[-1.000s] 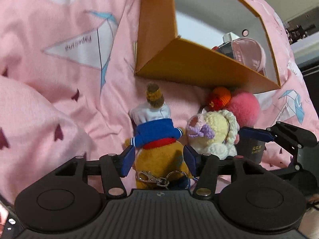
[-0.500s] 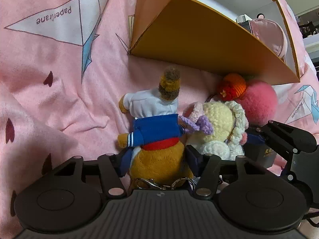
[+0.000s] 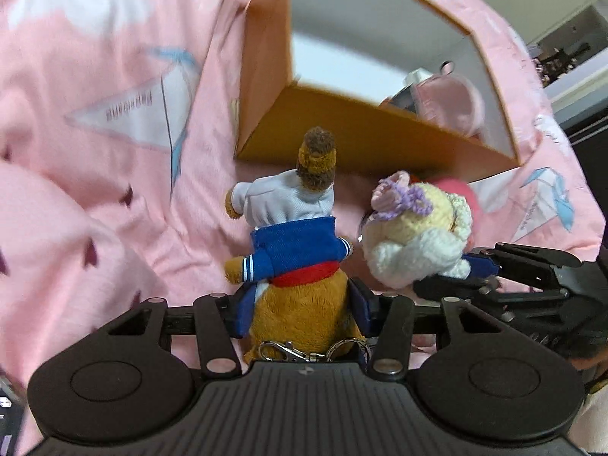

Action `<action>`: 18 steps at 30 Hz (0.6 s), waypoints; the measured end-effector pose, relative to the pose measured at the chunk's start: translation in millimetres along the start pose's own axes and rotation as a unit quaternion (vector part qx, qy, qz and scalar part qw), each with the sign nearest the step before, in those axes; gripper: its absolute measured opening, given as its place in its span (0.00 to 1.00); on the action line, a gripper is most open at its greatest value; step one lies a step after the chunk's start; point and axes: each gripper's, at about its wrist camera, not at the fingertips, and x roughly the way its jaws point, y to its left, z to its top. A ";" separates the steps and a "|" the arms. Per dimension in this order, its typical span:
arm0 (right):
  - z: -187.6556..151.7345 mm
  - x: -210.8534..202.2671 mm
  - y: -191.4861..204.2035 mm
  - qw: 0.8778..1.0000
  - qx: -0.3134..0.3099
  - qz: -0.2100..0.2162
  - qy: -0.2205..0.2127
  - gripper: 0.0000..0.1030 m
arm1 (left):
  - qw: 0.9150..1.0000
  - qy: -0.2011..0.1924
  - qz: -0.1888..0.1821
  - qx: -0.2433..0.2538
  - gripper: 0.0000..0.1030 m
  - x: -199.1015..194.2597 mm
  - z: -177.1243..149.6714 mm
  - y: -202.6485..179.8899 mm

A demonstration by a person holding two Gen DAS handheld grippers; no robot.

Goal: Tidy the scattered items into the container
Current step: 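Carry the crocheted doll and sailor bear over the orange box with both tools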

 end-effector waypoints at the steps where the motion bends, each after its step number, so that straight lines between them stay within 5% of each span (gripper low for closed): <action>1: 1.5 -7.1 0.5 1.000 0.008 0.010 -0.012 0.43 | 1.000 -0.006 -0.005 0.008 0.56 -7.0 1.7 -1.9; 12: 49.5 -76.4 17.1 0.982 0.038 0.031 -0.184 0.43 | 0.986 -0.131 -0.032 0.102 0.56 -79.2 49.5 -47.6; 18: 75.4 -80.9 0.0 0.966 0.096 0.070 -0.229 0.44 | 0.973 -0.178 -0.017 0.143 0.56 -92.2 88.4 -73.5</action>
